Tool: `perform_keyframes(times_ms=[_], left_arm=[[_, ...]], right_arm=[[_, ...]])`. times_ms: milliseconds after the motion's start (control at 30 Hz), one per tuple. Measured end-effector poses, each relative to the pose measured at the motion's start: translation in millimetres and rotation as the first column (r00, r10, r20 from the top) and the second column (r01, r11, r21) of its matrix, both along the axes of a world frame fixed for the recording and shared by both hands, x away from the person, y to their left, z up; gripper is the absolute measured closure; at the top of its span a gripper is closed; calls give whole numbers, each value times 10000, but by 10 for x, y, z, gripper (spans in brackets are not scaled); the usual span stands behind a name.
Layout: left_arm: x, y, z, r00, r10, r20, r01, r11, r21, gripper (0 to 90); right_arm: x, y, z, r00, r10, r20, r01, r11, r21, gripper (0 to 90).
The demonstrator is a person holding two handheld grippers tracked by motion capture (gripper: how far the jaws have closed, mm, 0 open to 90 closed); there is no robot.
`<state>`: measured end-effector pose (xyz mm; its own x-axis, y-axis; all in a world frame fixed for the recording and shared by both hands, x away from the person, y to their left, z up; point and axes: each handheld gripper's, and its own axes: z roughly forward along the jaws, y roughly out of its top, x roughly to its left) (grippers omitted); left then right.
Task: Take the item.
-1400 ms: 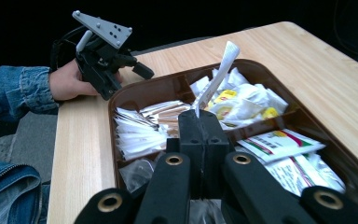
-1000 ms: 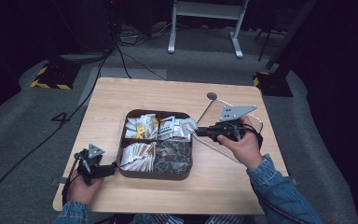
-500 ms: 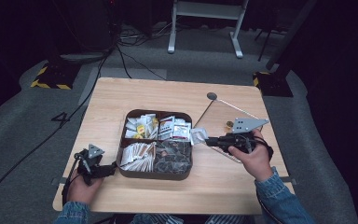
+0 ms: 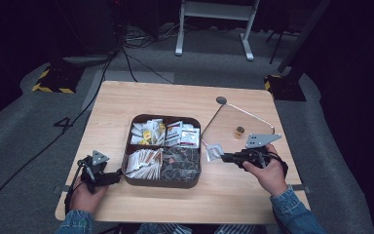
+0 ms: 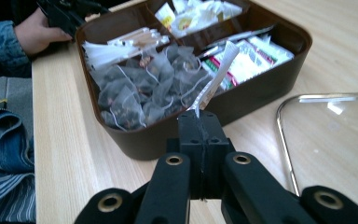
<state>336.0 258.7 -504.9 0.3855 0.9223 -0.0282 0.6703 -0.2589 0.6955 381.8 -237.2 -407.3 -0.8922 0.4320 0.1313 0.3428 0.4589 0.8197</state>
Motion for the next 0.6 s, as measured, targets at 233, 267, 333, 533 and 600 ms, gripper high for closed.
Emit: perform_keyframes(times_ms=[233, 267, 333, 533, 600], left_arm=[[0, 0, 0, 10000, 1, 2, -1, 10000, -1, 191], [0, -1, 0, 10000, 4, 5, -4, 10000, 1, 190], [0, 0, 0, 10000, 1, 8, -1, 10000, 17, 190], [0, -1, 0, 10000, 0, 4, 0, 10000, 8, 190], [0, -1, 0, 10000, -1, 3, 1, 10000, 9, 190]], right_arm=[[-17, 22, -157, 9995, 7, -309, -18, 9994, -347, 900], [-17, 27, -190, 9994, -7, -359, -10, 9989, -465, 900], [-17, 36, -252, 9987, -29, -509, -3, 9981, -611, 900], [-11, 42, -381, 9964, -48, -849, -30, 9959, -907, 900], [-6, 39, -430, 9953, -101, -966, 4, 9950, -996, 900]])
